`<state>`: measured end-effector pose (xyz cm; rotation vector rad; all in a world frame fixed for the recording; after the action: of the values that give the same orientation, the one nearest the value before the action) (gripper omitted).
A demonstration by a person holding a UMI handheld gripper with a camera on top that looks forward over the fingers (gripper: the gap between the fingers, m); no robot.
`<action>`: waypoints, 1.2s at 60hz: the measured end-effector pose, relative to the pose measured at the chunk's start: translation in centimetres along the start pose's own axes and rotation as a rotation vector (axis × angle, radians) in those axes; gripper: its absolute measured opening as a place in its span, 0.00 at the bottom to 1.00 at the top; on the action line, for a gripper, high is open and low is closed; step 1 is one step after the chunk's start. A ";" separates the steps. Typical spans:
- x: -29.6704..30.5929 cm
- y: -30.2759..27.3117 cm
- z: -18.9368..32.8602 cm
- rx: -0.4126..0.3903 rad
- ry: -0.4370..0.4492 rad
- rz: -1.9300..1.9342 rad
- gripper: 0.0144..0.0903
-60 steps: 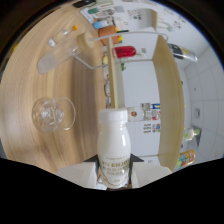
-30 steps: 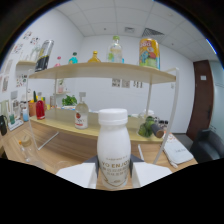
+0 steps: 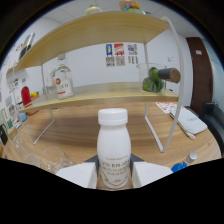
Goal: Make me a cup of Mount Fuji.
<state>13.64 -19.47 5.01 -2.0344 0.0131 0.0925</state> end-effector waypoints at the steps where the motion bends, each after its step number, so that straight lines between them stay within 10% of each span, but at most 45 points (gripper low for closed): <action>1: 0.0 -0.1 0.0 0.009 -0.001 0.002 0.45; 22: 0.3 1.6 -2.0 -0.052 0.042 -0.027 0.50; 35: 0.7 0.0 -5.8 -0.084 0.133 -0.009 0.94; 72: -11.5 -3.7 -15.7 -0.068 0.137 0.006 0.94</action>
<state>3.33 -32.18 16.18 -2.1054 0.1029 -0.0437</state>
